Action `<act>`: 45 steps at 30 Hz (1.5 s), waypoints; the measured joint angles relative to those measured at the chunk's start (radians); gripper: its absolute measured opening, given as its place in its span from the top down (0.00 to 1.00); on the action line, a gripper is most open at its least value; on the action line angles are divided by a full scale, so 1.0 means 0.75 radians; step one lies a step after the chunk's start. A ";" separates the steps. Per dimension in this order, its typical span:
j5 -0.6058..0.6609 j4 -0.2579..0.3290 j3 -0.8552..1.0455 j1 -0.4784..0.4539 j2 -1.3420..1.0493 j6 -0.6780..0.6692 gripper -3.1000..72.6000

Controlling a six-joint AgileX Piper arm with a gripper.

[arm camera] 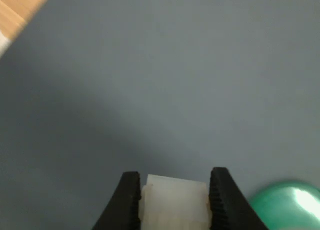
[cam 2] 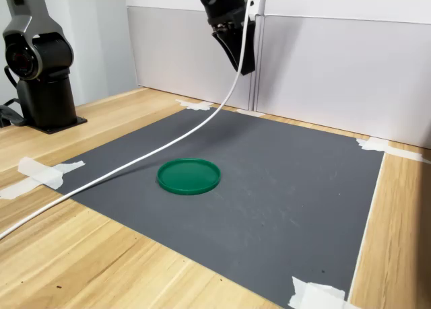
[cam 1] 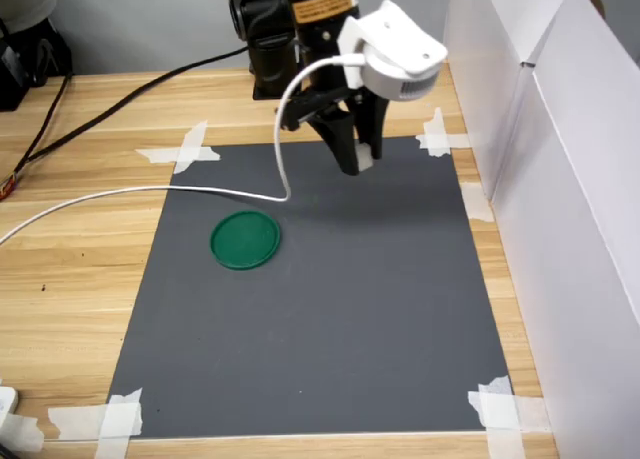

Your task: Grasp a white terminal and put it in the green lid.

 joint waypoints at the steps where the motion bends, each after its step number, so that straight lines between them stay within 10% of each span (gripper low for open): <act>1: 0.021 0.002 0.000 -0.034 -0.010 -0.020 0.54; 13: 0.165 0.115 0.000 -0.397 -0.056 -0.462 0.54; 45: 0.232 0.237 0.000 -0.407 -0.008 -0.756 0.54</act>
